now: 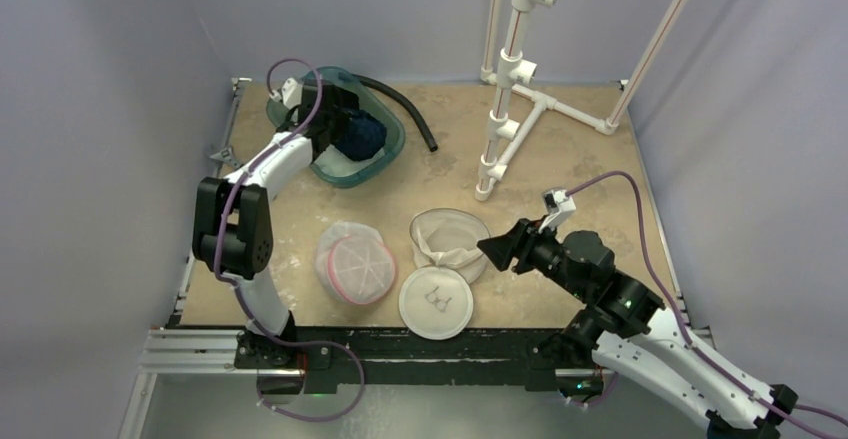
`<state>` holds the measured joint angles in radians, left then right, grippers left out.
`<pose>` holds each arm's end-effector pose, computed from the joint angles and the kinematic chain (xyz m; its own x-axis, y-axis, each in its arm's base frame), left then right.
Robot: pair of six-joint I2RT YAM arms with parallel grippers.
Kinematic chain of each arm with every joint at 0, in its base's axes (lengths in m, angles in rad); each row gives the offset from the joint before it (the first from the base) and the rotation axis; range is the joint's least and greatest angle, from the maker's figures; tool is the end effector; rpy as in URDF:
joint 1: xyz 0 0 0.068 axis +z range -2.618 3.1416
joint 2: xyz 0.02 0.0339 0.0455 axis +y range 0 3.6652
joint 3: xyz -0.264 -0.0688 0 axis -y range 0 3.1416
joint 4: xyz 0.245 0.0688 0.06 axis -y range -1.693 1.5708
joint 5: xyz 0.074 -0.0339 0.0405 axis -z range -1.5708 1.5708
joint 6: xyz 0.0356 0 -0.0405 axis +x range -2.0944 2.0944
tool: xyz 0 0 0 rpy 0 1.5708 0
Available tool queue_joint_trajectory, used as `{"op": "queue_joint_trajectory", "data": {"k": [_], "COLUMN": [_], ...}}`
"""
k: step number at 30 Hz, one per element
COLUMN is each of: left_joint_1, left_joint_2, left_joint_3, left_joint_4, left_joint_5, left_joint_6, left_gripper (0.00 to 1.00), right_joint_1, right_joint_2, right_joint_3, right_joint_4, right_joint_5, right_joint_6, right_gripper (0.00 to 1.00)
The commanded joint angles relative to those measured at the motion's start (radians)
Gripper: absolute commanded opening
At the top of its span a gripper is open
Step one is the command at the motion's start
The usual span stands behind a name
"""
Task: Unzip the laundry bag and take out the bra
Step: Place the bra in the bin.
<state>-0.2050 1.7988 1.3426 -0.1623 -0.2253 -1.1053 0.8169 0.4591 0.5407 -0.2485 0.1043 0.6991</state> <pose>0.4076 -0.0766 0.2536 -0.2729 -0.8329 -0.4815 -0.4982 0.5505 -0.6699 0.0920 0.0926 0.2921 -0.5084 0.3936 -0.7659 -0.4280 0.6563 0.6213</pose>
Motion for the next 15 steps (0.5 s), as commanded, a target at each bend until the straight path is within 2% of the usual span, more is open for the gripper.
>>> {"op": "queue_joint_trajectory", "data": {"k": [1,2,7,10,13,15], "left_joint_1": [0.002,0.002,0.003,0.001,0.003,0.002], "left_joint_2": [0.027,0.041,0.060,0.048,0.013,-0.029], "left_joint_3": [0.019,0.031,0.046,0.048,0.043,0.031], "left_joint_4": [0.072,0.059,0.032,0.017,0.005,0.001], "left_joint_5": [-0.083,-0.082,-0.068,-0.067,-0.074,-0.079], "left_joint_6": [-0.060,-0.052,-0.007,0.020,0.036,0.046], "left_gripper": [0.00,0.01,0.37,0.55,0.66,0.69], "right_joint_1": [-0.003,-0.003,-0.003,-0.002,-0.003,-0.002], "right_joint_2": [0.010,0.014,0.027,0.028,0.029,0.028], "right_joint_3": [0.003,0.005,0.005,0.005,0.006,0.008], "right_joint_4": [0.033,0.035,0.040,0.039,0.037,0.034], "right_joint_5": [-0.008,-0.009,-0.004,-0.004,-0.002,0.000], "right_joint_6": [-0.018,-0.020,-0.024,-0.026,-0.026,-0.026], "right_gripper": [0.58,0.58,0.57,0.58,0.57,0.57]}}
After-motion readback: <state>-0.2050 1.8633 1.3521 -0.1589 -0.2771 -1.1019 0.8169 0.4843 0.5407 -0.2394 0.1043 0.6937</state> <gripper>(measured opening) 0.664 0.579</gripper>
